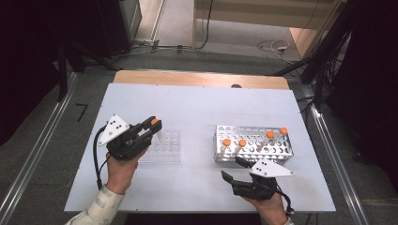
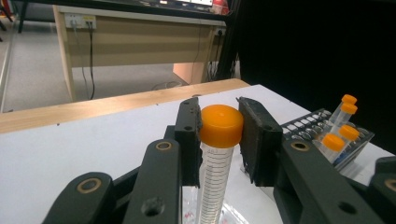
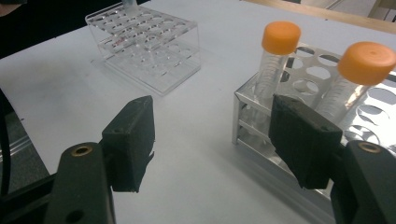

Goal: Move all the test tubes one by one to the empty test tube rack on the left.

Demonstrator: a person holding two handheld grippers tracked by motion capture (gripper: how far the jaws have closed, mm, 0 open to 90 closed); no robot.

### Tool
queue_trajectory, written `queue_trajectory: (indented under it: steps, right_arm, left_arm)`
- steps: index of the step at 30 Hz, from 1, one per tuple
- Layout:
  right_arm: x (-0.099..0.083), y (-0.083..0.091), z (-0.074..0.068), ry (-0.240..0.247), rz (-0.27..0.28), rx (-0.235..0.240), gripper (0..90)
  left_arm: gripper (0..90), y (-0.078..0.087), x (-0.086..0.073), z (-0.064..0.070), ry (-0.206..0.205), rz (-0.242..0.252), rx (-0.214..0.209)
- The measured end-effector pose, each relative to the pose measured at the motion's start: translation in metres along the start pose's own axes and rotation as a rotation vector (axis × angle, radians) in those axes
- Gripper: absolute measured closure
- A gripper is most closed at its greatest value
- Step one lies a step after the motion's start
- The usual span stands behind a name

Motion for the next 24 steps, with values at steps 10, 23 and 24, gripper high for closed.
queue_trajectory:
  steps: [10,23,24]
  right_arm:
    - [-0.001,0.003,0.003,-0.009,0.003,-0.007,30.5]
    - [-0.001,0.003,0.005,-0.012,0.006,-0.008,30.6]
    - [-0.001,0.003,0.005,-0.013,0.005,-0.009,30.6]
  left_arm:
    - [69.9,-0.026,0.0,-0.009,-0.002,-0.007,0.044]
    - [69.8,-0.037,-0.012,-0.007,-0.046,-0.021,0.069]
    - [69.8,-0.037,-0.013,-0.006,-0.05,-0.024,0.072]
Point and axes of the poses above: each handheld gripper's, and its own axes: y roughly backward along the jaws, x roughly out of its top, z roughly to its right, the point moved 4 cm from there along -y, roughly forward along the jaws, and after that the axes turned 1 degree about x, right-handed, at the moved point
